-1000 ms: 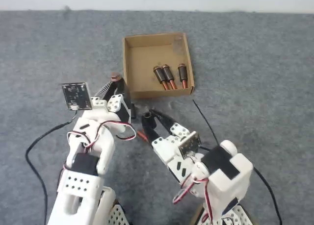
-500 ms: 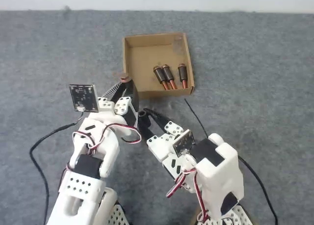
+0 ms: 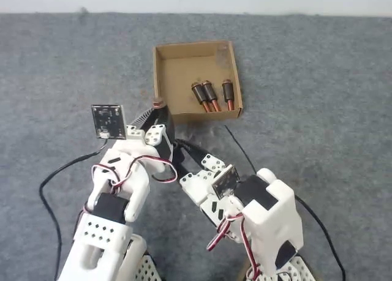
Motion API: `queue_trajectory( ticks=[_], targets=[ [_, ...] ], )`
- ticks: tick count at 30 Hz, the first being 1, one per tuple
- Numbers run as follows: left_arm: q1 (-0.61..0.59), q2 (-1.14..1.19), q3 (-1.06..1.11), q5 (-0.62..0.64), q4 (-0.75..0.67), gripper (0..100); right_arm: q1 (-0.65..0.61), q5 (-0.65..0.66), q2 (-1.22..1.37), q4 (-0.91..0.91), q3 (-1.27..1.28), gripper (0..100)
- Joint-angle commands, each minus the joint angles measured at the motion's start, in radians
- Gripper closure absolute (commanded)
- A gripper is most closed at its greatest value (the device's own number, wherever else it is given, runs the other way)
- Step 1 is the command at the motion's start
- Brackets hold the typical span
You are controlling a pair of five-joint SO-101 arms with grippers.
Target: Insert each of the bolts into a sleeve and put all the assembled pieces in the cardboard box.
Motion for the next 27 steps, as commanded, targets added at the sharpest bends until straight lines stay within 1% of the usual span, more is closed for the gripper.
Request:
queue_trajectory(
  ticks=[1, 4, 9, 13, 17, 21, 27],
  targets=[
    [0.023, -0.040, -0.002, -0.005, 0.008, 99, -0.010, 0.040, -0.018, -0.031, 0.020, 99.1],
    [0.048, -0.040, 0.016, -0.005, 0.003, 99, -0.012, 0.043, -0.018, -0.033, 0.025, 99.1],
    [0.044, -0.040, 0.030, -0.005, -0.021, 99, -0.010, 0.040, -0.044, -0.033, 0.037, 99.1],
    [0.044, -0.040, 0.030, 0.048, -0.023, 99, -0.007, 0.038, -0.076, -0.031, 0.057, 99.1],
    [0.037, -0.040, 0.042, 0.055, -0.069, 99, -0.004, 0.038, -0.087, -0.031, 0.061, 99.1],
    [0.031, -0.041, 0.087, 0.057, -0.147, 99, -0.004, 0.038, -0.087, -0.031, 0.063, 99.1],
    [0.012, -0.041, 0.090, 0.057, -0.152, 99, -0.004, 0.038, -0.087, -0.031, 0.060, 99.1]
  ],
)
